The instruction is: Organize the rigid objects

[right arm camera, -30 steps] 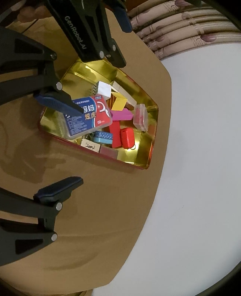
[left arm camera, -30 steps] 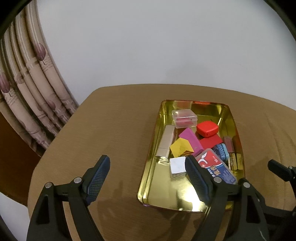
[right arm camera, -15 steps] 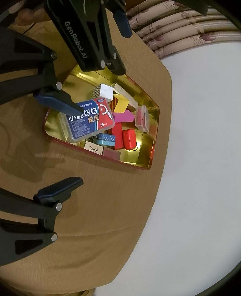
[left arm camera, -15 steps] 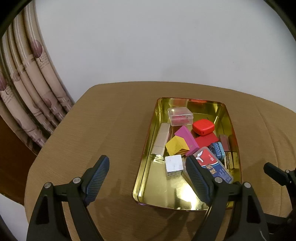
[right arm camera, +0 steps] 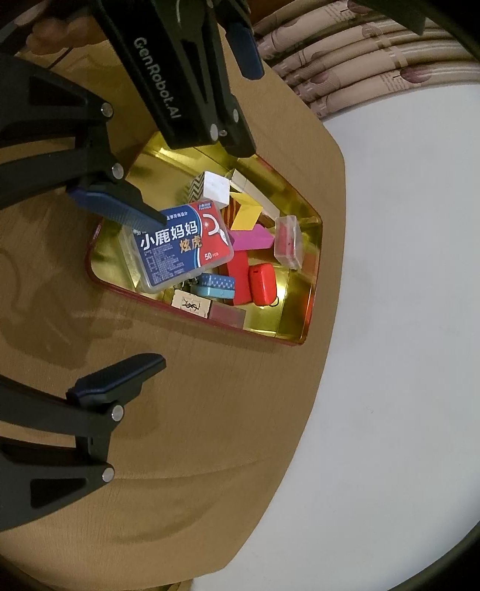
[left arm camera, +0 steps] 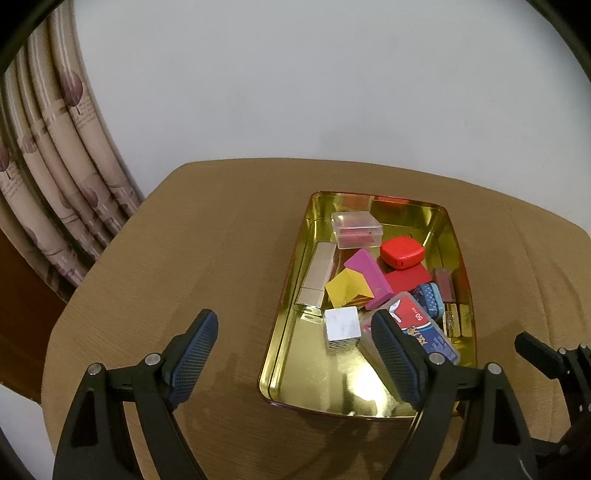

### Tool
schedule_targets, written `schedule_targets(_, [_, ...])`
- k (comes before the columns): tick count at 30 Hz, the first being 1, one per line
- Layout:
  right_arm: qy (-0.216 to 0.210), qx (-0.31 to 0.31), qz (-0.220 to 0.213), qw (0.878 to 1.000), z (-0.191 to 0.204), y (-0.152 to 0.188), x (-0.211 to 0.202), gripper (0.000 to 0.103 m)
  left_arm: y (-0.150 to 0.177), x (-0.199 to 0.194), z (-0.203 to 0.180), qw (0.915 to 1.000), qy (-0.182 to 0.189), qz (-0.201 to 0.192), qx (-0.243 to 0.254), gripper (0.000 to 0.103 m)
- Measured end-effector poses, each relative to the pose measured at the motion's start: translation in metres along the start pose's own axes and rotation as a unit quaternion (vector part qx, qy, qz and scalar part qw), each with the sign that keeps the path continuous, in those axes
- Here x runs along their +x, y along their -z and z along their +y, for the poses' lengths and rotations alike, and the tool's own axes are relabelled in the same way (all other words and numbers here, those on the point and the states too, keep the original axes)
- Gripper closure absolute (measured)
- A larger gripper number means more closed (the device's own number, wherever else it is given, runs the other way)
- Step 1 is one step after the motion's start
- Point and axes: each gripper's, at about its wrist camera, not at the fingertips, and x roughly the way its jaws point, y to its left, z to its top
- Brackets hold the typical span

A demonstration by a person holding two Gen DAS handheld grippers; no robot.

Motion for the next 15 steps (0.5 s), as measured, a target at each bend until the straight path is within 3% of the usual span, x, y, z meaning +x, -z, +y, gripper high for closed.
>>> schedule_targets(7, [-0.002, -0.002, 0.002, 1.000, 0.0046, 0.0021, 0.0029, 0.033, 0.0001, 0.0017, 0.0014, 0.9997, 0.021, 0.007, -0.006, 0.020])
schedule_targets(15, [-0.003, -0.006, 0.003, 1.000, 0.0078, 0.0022, 0.0050, 0.033, 0.0005, 0.0001, 0.0010, 0.9999, 0.014, 0.002, -0.006, 0.020])
